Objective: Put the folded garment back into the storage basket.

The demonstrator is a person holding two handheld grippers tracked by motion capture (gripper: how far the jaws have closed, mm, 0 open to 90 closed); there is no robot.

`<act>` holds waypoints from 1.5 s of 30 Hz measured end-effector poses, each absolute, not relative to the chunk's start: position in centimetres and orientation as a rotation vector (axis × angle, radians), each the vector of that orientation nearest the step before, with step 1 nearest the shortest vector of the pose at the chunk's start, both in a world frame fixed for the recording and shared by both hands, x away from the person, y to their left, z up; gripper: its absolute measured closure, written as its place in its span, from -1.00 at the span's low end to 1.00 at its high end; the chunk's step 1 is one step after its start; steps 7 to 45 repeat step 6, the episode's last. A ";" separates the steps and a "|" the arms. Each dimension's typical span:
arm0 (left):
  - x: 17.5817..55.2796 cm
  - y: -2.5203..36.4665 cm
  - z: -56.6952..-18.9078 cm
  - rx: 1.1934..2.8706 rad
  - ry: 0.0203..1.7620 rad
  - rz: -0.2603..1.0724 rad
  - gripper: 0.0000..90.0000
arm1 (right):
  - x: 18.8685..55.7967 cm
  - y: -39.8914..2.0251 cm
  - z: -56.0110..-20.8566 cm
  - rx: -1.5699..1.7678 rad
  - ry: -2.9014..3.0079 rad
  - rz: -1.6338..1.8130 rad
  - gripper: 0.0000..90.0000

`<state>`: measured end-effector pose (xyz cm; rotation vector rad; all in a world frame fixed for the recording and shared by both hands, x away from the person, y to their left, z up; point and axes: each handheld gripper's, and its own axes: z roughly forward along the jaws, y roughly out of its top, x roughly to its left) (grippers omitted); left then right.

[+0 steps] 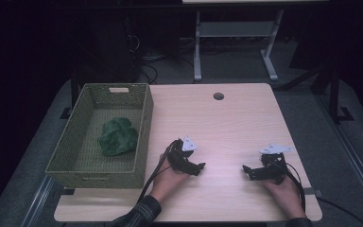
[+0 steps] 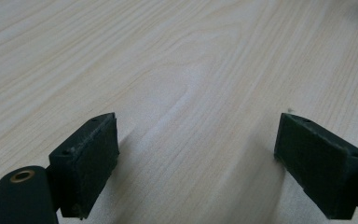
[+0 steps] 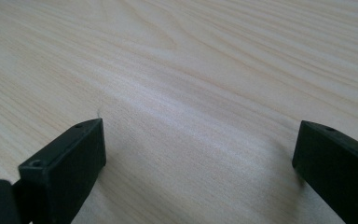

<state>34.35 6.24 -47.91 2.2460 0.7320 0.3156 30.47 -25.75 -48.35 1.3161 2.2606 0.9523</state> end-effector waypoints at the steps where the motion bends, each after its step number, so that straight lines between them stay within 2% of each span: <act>1: 34.4 6.2 -47.9 2.246 0.732 0.315 -0.71 | 30.5 -25.8 -48.4 1.316 2.261 0.952 -0.95; 45: 34.4 6.2 -47.9 2.246 0.732 0.315 -0.71 | 30.5 -25.8 -48.3 1.316 2.261 0.951 -0.95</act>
